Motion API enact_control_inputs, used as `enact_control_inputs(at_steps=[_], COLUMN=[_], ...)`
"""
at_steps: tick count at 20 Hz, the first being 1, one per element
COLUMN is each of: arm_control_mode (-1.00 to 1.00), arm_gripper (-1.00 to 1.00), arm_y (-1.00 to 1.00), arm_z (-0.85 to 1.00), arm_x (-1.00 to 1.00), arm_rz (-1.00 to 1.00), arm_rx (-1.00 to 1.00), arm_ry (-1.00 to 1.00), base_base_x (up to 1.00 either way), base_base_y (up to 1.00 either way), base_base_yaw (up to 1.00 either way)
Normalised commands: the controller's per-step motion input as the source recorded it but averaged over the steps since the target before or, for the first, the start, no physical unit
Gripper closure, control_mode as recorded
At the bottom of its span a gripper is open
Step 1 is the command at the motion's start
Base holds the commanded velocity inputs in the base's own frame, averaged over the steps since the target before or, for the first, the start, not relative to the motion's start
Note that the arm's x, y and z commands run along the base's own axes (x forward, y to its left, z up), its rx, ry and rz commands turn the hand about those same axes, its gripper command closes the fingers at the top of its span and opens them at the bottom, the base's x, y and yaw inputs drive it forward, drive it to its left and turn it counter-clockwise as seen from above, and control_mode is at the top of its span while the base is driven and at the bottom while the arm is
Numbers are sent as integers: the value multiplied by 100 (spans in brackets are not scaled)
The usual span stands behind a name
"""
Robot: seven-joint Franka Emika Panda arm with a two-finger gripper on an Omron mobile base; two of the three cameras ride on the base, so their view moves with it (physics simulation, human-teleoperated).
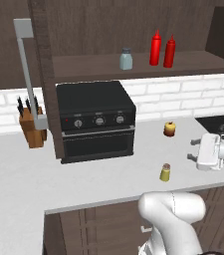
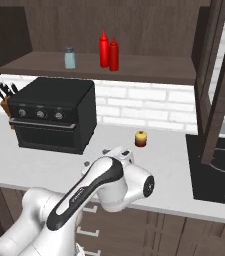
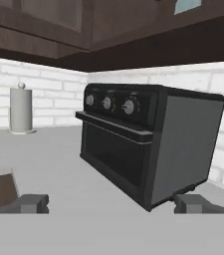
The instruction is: Put the shaker and condiment bottle from the counter next to their counterparts in the cabinet.
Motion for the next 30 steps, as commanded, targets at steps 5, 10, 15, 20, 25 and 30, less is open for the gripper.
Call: enact_control_inputs(at_steps=[5,10,15,20,25,30], arm_control_mode=[-100,-100,-100,-100,-100,-100], arm_gripper=[-100,-100,-100,-100,-100,-100], arm_y=[0,1,15,34,16,3], arm_z=[0,0,0,7,6,0], arm_x=[2,4,11,31,31,29], arm_rz=[-13,-22,-25,-21,-20,-27], arm_rx=[-7,-6,-5,0,0,0], arm_ry=[0,3,14,41,52,49], base_base_x=[0,0,0,0,0,0], base_base_y=[0,0,0,0,0,0], base_base_yaw=[0,0,0,0,0,0])
